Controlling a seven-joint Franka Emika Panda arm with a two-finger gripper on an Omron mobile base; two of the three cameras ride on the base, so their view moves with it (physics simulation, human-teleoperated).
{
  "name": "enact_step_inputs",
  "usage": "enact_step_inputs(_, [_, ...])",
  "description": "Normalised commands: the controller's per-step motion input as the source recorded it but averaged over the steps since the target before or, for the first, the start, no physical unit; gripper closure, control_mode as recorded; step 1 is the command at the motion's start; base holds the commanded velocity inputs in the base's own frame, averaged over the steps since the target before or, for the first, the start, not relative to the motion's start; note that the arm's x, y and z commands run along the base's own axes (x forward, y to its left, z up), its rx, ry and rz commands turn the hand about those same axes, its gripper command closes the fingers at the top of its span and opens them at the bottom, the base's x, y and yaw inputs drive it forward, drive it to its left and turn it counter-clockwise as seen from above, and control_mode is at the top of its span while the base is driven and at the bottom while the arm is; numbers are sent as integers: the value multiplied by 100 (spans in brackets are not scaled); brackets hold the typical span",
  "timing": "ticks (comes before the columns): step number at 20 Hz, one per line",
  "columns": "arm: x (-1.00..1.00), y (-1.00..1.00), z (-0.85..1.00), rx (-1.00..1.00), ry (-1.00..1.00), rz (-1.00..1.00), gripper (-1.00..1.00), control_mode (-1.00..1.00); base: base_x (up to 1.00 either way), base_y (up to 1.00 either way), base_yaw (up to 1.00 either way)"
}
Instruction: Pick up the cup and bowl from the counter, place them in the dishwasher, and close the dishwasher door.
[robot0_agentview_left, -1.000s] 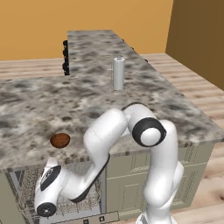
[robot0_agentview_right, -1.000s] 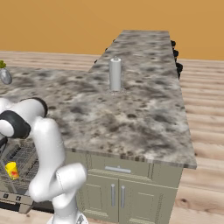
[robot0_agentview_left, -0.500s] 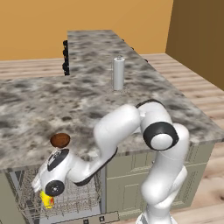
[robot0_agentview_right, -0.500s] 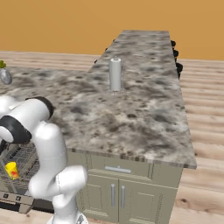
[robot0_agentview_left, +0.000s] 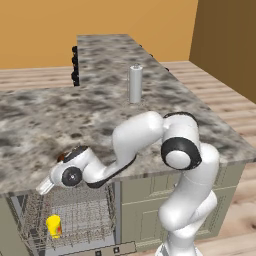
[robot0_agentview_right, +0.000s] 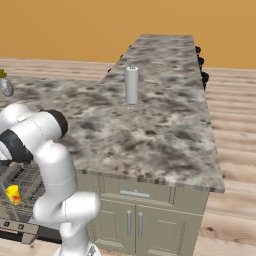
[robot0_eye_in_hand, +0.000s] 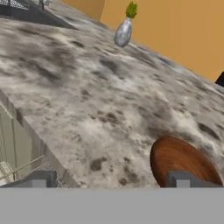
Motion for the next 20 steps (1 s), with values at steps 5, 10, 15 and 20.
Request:
enact_step_inputs(5, [24, 54, 23, -10, 15, 0, -100, -100, 0, 0, 0])
enact_step_inputs(10, [12, 69, 14, -22, 8, 0, -100, -100, 0, 0, 0])
enact_step_inputs(15, [0, 12, 31, -19, 1, 0, -100, -100, 0, 0, 0])
enact_step_inputs(20, [0, -40, 1, -1, 0, 0, -100, -100, 0, 0, 0])
